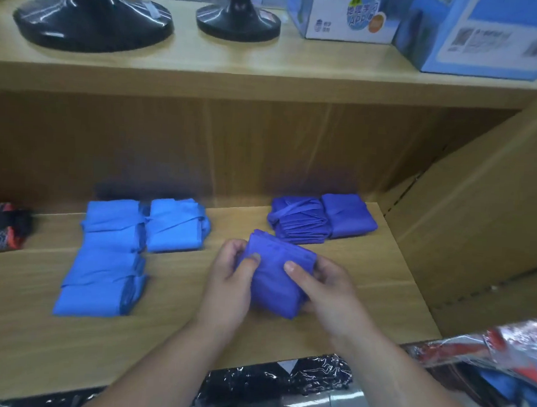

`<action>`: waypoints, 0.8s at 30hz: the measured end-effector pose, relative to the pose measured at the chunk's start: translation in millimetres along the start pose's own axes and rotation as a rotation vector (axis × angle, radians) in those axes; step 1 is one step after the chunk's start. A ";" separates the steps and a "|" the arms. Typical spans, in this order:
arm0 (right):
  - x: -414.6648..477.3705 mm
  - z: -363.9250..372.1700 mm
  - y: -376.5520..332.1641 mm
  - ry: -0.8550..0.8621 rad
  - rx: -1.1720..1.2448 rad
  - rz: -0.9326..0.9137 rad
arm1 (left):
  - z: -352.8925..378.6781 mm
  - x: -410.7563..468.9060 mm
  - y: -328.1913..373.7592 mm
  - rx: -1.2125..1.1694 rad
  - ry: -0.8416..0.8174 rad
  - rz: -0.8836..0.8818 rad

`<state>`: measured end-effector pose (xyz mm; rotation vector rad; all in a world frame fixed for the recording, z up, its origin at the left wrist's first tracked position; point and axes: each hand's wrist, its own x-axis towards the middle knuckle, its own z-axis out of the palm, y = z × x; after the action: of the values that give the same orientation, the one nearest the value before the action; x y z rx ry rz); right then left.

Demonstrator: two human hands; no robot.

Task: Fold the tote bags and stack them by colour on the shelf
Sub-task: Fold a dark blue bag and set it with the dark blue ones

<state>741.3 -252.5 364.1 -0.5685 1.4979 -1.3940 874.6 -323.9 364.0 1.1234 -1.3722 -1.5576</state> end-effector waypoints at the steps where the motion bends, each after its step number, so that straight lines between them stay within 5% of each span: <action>1: 1.1 -4.3 -1.2 0.038 0.009 -0.012 | 0.3 -1.2 0.5 -0.028 -0.086 -0.037; 4: 0.3 -8.5 -1.9 0.062 0.032 -0.043 | 2.8 -6.2 0.2 -0.042 -0.168 -0.092; 11: -9.0 7.5 12.2 0.133 -0.341 0.021 | 4.7 -0.9 -18.8 0.031 0.106 -0.078; 18: -11.3 -15.5 21.9 0.296 -0.224 0.063 | 18.0 6.1 -33.9 0.056 -0.115 -0.195; 24: 15.1 -49.9 30.0 0.352 -0.213 0.054 | 13.1 26.4 -39.6 0.226 -0.194 -0.005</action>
<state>699.8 -234.4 324.5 -0.4215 1.9458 -1.3496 854.0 -339.3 321.8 1.1305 -1.7116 -1.5772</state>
